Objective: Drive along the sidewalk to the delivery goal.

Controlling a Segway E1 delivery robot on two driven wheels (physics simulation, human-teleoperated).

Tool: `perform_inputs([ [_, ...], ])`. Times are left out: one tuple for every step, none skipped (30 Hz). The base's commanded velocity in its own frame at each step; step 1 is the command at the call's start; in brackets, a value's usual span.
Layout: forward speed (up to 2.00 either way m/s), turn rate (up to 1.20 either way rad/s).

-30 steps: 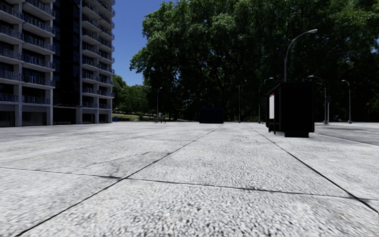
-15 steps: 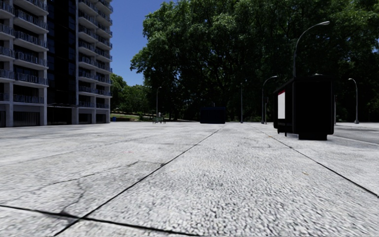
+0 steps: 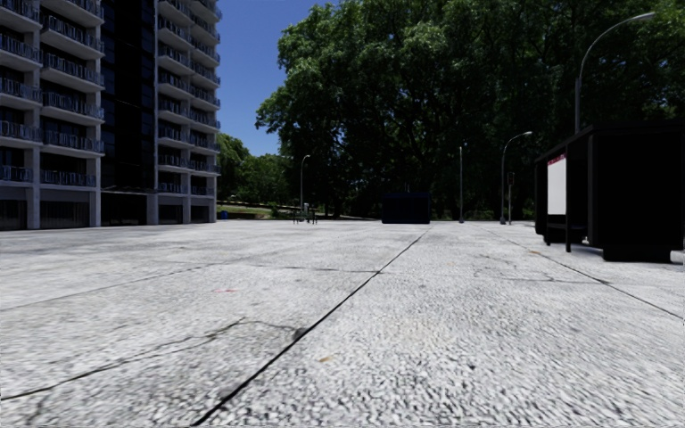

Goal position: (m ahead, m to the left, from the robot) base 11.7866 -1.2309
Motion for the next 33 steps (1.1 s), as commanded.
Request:
perform_inputs([
  [2.0, 0.0],
  [2.0, 0.0],
  [2.0, 0.0],
  [2.0, 0.0],
  [2.0, 0.0],
  [2.0, 0.0],
  [2.0, 0.0],
  [2.0, 0.0],
  [2.0, 0.0],
  [2.0, 0.0],
  [2.0, 0.0],
  [2.0, 0.0],
  [2.0, 0.0],
  [2.0, 0.0],
  [2.0, 0.0],
  [2.0, 0.0],
  [2.0, 0.0],
  [2.0, 0.0],
  [2.0, 0.0],
  [2.0, 0.0],
  [2.0, 0.0],
  [2.0, 0.0],
  [2.0, 0.0],
  [2.0, 0.0],
  [2.0, 0.0],
  [2.0, 0.0],
  [2.0, 0.0],
  [2.0, 0.0],
  [2.0, 0.0],
  [2.0, 0.0],
  [2.0, 0.0],
  [2.0, 0.0],
  [2.0, 0.0],
])
